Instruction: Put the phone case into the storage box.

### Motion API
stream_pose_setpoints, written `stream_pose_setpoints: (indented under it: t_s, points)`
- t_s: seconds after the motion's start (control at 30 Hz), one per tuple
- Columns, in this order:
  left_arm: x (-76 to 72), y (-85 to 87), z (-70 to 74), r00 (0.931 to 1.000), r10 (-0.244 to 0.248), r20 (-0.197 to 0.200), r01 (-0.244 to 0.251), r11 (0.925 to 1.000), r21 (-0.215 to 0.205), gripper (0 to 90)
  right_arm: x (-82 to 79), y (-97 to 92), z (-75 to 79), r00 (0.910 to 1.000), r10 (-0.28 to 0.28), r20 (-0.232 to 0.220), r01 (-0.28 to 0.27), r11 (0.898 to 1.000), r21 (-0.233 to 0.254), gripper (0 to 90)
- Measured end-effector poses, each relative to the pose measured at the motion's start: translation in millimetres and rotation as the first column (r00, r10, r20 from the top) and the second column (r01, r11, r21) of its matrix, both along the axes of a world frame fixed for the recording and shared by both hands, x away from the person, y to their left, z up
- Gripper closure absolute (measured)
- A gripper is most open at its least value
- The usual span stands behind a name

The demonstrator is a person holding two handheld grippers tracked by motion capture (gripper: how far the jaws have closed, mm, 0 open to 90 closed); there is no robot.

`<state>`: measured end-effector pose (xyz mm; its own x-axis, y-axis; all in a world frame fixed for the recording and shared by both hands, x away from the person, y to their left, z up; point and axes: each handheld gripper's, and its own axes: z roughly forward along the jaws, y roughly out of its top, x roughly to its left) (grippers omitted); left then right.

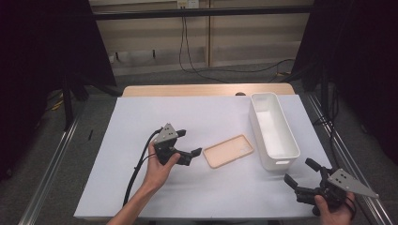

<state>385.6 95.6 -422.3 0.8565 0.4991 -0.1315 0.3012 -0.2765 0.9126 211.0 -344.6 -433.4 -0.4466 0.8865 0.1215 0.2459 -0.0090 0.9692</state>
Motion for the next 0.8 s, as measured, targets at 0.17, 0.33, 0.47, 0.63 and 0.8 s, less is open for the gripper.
stream_pose_setpoints:
  t_s: [0.17, 0.33, 0.47, 0.63, 0.8]
  points:
    - [5.3, -13.2, 1.2, 0.999, -0.041, -0.017, 0.041, 0.999, 0.016, 4.4, -0.1, 0.0, 0.0, 1.0, 0.0, 0.0, 0.0, 1.0, 0.001, 1.3]
    - [9.7, -21.4, 3.0, 0.9964, -0.079, -0.032, 0.079, 0.9967, 0.017, 4.3, 0.0, 0.0, 0.0, 1.0, 0.003, 0.0, -0.003, 1.0, -0.002, 1.3]
    - [13.2, -28.2, 3.8, 0.9948, -0.092, -0.044, 0.093, 0.9955, 0.019, 4.3, -0.2, -0.2, 0.0, 1.0, 0.002, 0.001, -0.002, 1.0, -0.001, 1.3]
    - [20.7, -36.6, 2.4, 0.9918, -0.108, -0.068, 0.111, 0.9927, 0.045, 4.4, -0.1, -0.1, 0.0, 1.0, 0.003, 0.0, -0.003, 1.0, 0.001, 1.3]
    - [25.6, -42.2, 0.8, 0.9901, -0.113, -0.083, 0.118, 0.9911, 0.061, 6.0, -0.1, -0.1, 0.0, 1.0, 0.004, 0.0, -0.004, 1.0, -0.003, 1.3]
